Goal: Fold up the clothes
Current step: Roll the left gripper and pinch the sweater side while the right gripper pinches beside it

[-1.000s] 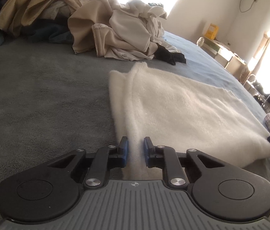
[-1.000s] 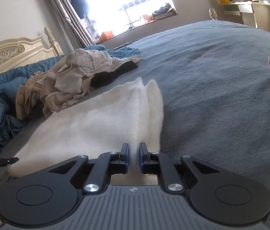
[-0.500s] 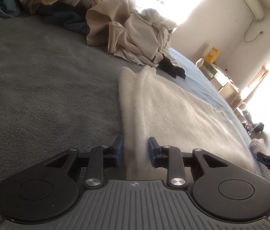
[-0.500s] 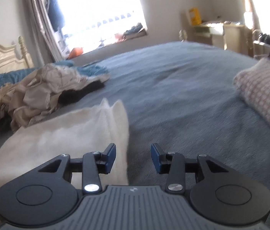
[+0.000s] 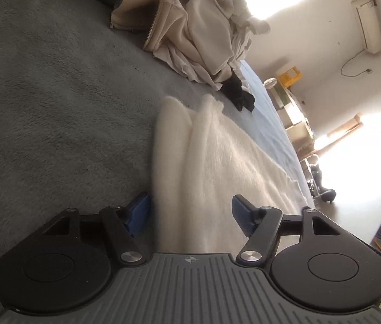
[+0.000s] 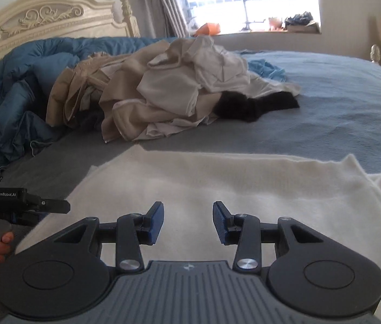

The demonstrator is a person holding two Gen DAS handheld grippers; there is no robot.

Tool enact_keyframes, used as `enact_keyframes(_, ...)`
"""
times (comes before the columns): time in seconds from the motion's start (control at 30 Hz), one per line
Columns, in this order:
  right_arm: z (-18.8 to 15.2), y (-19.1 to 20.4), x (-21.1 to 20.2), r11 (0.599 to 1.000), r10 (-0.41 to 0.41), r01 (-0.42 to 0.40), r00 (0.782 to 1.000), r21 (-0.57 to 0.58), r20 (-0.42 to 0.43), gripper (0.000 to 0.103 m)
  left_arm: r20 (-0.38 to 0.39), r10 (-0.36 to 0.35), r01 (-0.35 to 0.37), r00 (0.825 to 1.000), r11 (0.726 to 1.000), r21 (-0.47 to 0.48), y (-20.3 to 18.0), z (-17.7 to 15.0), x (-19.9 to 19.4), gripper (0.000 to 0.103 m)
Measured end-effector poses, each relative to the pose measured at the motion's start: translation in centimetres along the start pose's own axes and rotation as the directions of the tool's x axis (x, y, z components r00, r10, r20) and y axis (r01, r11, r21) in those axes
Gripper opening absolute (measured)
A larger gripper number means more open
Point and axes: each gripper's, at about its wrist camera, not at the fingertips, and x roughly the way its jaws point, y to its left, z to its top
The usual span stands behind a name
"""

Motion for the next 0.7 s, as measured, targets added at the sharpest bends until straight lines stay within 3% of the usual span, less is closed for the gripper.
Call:
enact_keyframes(0.1, 1.3, -0.2, 4.7, 1.0, -0.005, 0.008, 0.99, 0.02, -0.139, 0.042, -0.028, -0.031, 0.031, 0.999, 0.999, -0.012, 0.4, 1.2, 1.5, 0.067)
enact_keyframes(0.17, 1.6, -0.5, 7.3, 0.997, -0.071, 0.068, 0.985, -0.027, -0.156, 0.042, -0.035, -0.045, 0.045, 0.998, 0.999, -0.012, 0.5, 1.8, 2.2, 0.067)
enact_keyframes(0.3, 2.8, -0.8, 7.4, 0.992, -0.11, 0.115, 0.99, 0.057, -0.083, 0.042, -0.049, -0.056, 0.055, 0.997, 0.998, -0.012, 0.5, 2.8, 3.1, 0.065)
enact_keyframes(0.4, 1.7, 3.1, 3.9, 0.998, -0.013, 0.015, 1.0, -0.067, 0.028, 0.045, -0.072, -0.074, 0.072, 0.995, 0.997, -0.039, 0.9, 3.6, 3.5, 0.06)
enact_keyframes(0.43, 0.7, 4.9, 2.7, 0.991, 0.031, -0.024, 0.998, -0.132, 0.051, 0.054, -0.079, -0.082, 0.077, 0.993, 0.995, -0.056, 1.2, 3.8, 3.6, 0.057)
enact_keyframes(0.5, -1.3, 8.5, 0.4, 0.96, 0.122, -0.096, 0.989, -0.262, 0.086, 0.064, -0.093, -0.094, 0.086, 0.991, 0.992, -0.089, 1.7, 4.2, 3.6, 0.054)
enact_keyframes(0.57, -4.1, 12.1, -1.0, 0.9, 0.18, -0.125, 0.979, -0.418, 0.095, 0.068, -0.103, -0.098, 0.087, 0.99, 0.99, -0.112, 2.1, 4.4, 3.6, 0.05)
enact_keyframes(0.7, -8.7, 17.8, -1.3, 0.781, 0.185, -0.098, 0.98, -0.617, 0.079, 0.076, -0.109, -0.091, 0.078, 0.99, 0.99, -0.121, 2.1, 4.3, 3.6, 0.048)
